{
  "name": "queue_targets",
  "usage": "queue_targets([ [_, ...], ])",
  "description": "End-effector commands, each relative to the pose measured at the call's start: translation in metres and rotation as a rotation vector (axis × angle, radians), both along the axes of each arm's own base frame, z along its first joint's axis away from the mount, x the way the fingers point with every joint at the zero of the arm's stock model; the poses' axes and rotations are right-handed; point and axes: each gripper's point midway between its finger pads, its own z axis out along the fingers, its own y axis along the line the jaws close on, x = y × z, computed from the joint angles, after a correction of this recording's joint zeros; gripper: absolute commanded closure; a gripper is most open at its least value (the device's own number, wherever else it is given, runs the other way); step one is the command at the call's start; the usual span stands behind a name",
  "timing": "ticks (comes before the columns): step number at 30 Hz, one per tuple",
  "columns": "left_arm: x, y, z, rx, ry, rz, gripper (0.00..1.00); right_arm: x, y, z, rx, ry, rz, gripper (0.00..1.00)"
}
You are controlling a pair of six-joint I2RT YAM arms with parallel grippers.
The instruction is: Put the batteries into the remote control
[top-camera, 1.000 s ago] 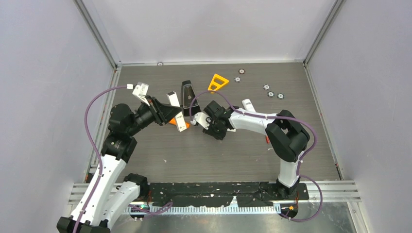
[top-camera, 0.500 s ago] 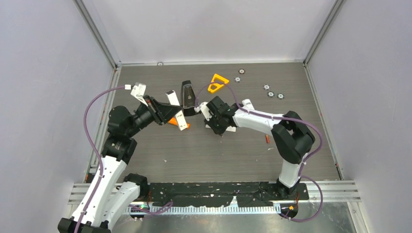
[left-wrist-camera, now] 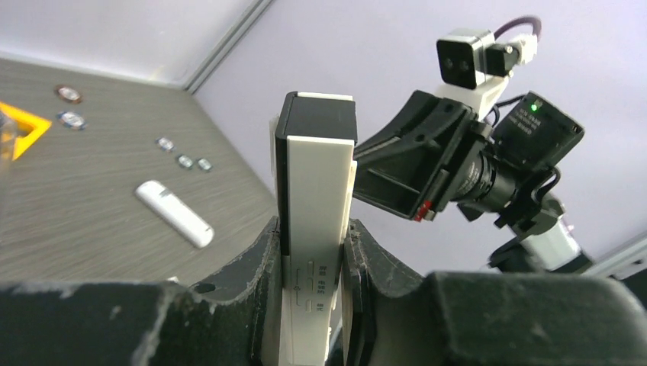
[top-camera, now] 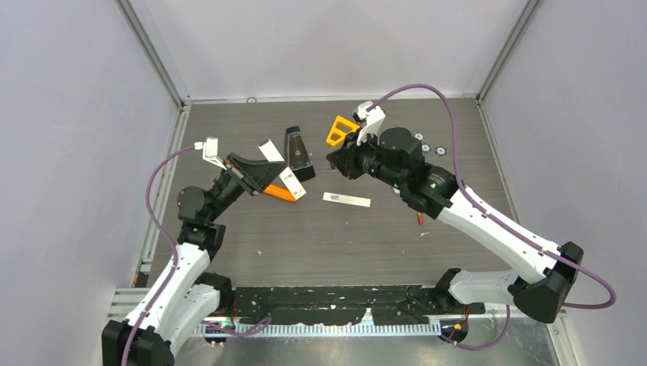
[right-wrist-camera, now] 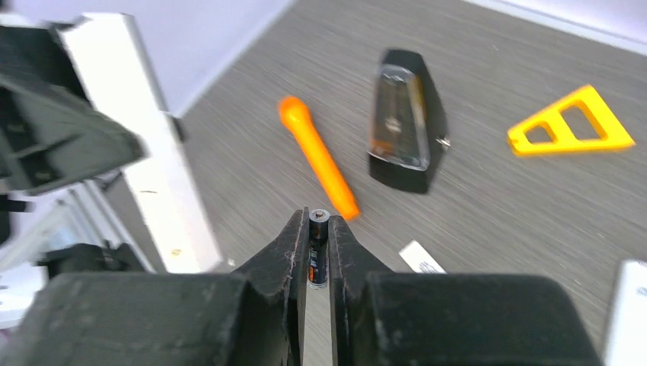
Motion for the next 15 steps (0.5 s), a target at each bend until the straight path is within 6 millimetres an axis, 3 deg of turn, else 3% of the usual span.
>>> queue_targets([
  [1,-0.012,0.004,0.048,-0.154,-0.133,-0.024,1.00,-0.022,0.026,0.065,0.193,-0.057,0.064,0.94],
  [6,-0.002,0.010,0.043,-0.237,-0.058,0.004,1.00,-0.044,0.052,0.103,0.279,-0.113,0.151,0.94],
  [10,0.003,0.013,0.039,-0.272,-0.007,0.020,1.00,-0.053,0.074,0.110,0.264,-0.128,0.202,0.94],
  [15,0.006,0.014,0.034,-0.282,0.034,0.031,1.00,-0.055,0.086,0.109,0.224,-0.151,0.213,0.94],
])
